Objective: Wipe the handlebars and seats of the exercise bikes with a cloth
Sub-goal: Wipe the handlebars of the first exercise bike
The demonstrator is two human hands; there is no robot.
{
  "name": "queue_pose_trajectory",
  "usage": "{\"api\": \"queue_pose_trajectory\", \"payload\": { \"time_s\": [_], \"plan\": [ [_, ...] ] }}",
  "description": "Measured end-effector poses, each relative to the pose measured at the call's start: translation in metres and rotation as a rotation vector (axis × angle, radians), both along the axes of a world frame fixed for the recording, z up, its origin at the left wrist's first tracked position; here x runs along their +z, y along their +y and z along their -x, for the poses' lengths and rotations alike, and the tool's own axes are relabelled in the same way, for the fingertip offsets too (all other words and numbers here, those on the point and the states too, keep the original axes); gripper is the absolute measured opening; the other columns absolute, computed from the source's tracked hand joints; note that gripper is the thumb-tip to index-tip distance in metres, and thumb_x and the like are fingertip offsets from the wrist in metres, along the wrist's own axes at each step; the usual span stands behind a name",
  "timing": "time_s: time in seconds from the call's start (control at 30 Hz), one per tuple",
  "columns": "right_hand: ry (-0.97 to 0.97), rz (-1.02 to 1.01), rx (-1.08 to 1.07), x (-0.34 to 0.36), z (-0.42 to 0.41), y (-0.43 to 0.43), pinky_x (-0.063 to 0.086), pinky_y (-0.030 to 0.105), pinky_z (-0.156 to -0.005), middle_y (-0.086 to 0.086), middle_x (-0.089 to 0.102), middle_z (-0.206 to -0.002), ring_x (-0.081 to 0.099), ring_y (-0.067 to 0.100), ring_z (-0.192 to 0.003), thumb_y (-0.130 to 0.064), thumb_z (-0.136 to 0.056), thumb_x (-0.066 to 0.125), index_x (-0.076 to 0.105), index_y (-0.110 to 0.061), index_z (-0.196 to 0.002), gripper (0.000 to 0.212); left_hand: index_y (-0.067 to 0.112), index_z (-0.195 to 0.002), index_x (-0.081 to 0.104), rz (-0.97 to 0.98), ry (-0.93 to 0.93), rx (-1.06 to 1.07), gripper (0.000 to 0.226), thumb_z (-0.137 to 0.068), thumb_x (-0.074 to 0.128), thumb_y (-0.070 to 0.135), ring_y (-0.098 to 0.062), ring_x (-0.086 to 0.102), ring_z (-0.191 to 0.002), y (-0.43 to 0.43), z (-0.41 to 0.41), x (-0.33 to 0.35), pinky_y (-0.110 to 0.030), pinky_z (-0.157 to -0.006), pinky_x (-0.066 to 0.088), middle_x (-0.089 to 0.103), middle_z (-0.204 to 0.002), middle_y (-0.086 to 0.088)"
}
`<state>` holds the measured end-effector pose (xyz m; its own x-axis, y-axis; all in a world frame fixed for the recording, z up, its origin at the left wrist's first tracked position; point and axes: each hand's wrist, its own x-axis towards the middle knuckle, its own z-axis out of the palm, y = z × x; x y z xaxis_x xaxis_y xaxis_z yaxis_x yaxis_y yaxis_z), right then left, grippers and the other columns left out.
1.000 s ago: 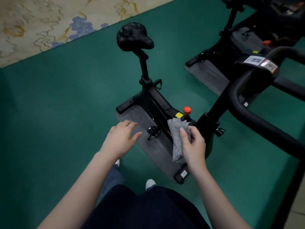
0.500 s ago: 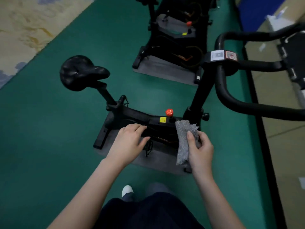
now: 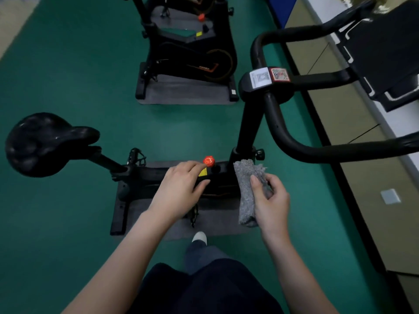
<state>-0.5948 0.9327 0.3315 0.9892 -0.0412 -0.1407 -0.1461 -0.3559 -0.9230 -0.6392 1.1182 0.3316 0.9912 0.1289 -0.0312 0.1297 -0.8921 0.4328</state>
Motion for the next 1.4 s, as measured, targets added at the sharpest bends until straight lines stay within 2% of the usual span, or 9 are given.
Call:
{"api": "queue_pose_trajectory", "payload": {
  "time_s": [0.3, 0.47, 0.6, 0.67, 0.73, 0.9, 1.07, 1.23, 1.4],
  "plan": [
    [-0.043, -0.015, -0.020, 0.016, -0.033, 0.042, 0.048, 0.045, -0.094, 0.000, 0.066, -0.107, 0.061, 0.017, -0.105, -0.028, -0.089, 0.064, 0.063, -0.014, -0.108, 0.024, 0.013, -0.132, 0.054, 0.003, -0.038, -0.087, 0.043, -0.094, 0.055, 0.033, -0.024, 0.050, -0.122, 0.031, -0.067, 0.017, -0.039, -0.101, 0.036, 0.057, -0.130, -0.003],
    [-0.075, -0.038, -0.128, 0.025, -0.037, 0.067, 0.049, 0.037, -0.095, -0.012, 0.064, -0.105, 0.059, 0.005, -0.105, -0.032, -0.088, 0.063, 0.058, -0.037, -0.101, 0.015, 0.013, -0.133, 0.053, 0.020, -0.071, -0.198, 0.044, -0.093, 0.057, 0.031, -0.023, 0.049, -0.123, 0.049, -0.100, 0.022, -0.039, -0.100, 0.036, 0.056, -0.132, -0.002],
    [-0.194, -0.058, -0.277, 0.040, -0.047, 0.092, 0.050, 0.040, -0.094, -0.004, 0.066, -0.107, 0.061, 0.012, -0.106, -0.041, -0.084, 0.060, 0.062, -0.017, -0.108, 0.034, 0.012, -0.132, 0.053, 0.042, -0.166, -0.344, 0.043, -0.092, 0.059, 0.027, -0.023, 0.051, -0.120, 0.068, -0.132, 0.030, -0.038, -0.098, 0.039, 0.056, -0.130, -0.002],
    [-0.288, -0.040, -0.394, 0.051, -0.057, 0.103, 0.050, 0.029, -0.092, -0.008, 0.066, -0.105, 0.061, 0.006, -0.105, -0.036, -0.088, 0.062, 0.061, -0.016, -0.107, 0.028, 0.010, -0.132, 0.053, 0.076, -0.222, -0.428, 0.043, -0.093, 0.057, 0.026, -0.024, 0.051, -0.120, 0.077, -0.153, 0.038, -0.039, -0.097, 0.040, 0.056, -0.129, -0.003],
    [-0.376, -0.009, -0.537, 0.063, -0.070, 0.111, 0.050, 0.022, -0.087, -0.013, 0.065, -0.102, 0.062, 0.004, -0.100, -0.027, -0.089, 0.064, 0.059, -0.022, -0.104, 0.016, 0.009, -0.132, 0.053, 0.105, -0.291, -0.507, 0.043, -0.093, 0.056, 0.026, -0.024, 0.051, -0.119, 0.084, -0.173, 0.047, -0.040, -0.096, 0.042, 0.056, -0.129, -0.004],
    [-0.460, 0.338, -0.765, 0.089, -0.106, 0.111, 0.053, 0.036, -0.088, -0.015, 0.058, -0.105, 0.059, 0.008, -0.100, -0.018, -0.090, 0.061, 0.055, -0.020, -0.114, 0.025, 0.008, -0.129, 0.055, 0.175, -0.431, -0.661, 0.041, -0.093, 0.052, 0.028, -0.024, 0.050, -0.118, 0.086, -0.218, 0.060, -0.037, -0.093, 0.040, 0.056, -0.129, -0.005],
    [-0.370, 0.624, -0.804, 0.089, -0.132, 0.117, 0.027, -0.005, -0.078, 0.006, 0.061, -0.108, 0.041, -0.006, -0.086, -0.008, -0.089, 0.059, 0.061, -0.011, -0.110, 0.021, 0.004, -0.124, 0.058, 0.222, -0.482, -0.813, 0.037, -0.091, 0.059, 0.021, -0.029, 0.050, -0.122, 0.069, -0.248, 0.061, -0.041, -0.097, 0.039, 0.057, -0.128, -0.009],
    [-0.281, 0.679, -0.848, 0.084, -0.147, 0.138, 0.034, 0.018, -0.074, 0.010, 0.062, -0.102, 0.058, 0.019, -0.083, -0.013, -0.083, 0.068, 0.067, -0.008, -0.103, 0.021, 0.003, -0.119, 0.062, 0.330, -0.487, -0.864, 0.033, -0.091, 0.059, 0.020, -0.028, 0.051, -0.120, 0.054, -0.263, 0.054, -0.035, -0.098, 0.035, 0.059, -0.124, -0.009],
    [-0.222, 0.764, -0.817, 0.083, -0.143, 0.132, 0.042, 0.025, -0.076, 0.009, 0.063, -0.097, 0.062, 0.023, -0.080, -0.014, -0.084, 0.069, 0.071, -0.008, -0.102, 0.019, 0.000, -0.114, 0.064, 0.396, -0.541, -0.850, 0.029, -0.090, 0.062, 0.016, -0.030, 0.052, -0.113, 0.047, -0.270, 0.044, -0.042, -0.094, 0.042, 0.060, -0.119, -0.012]
  ]
}}
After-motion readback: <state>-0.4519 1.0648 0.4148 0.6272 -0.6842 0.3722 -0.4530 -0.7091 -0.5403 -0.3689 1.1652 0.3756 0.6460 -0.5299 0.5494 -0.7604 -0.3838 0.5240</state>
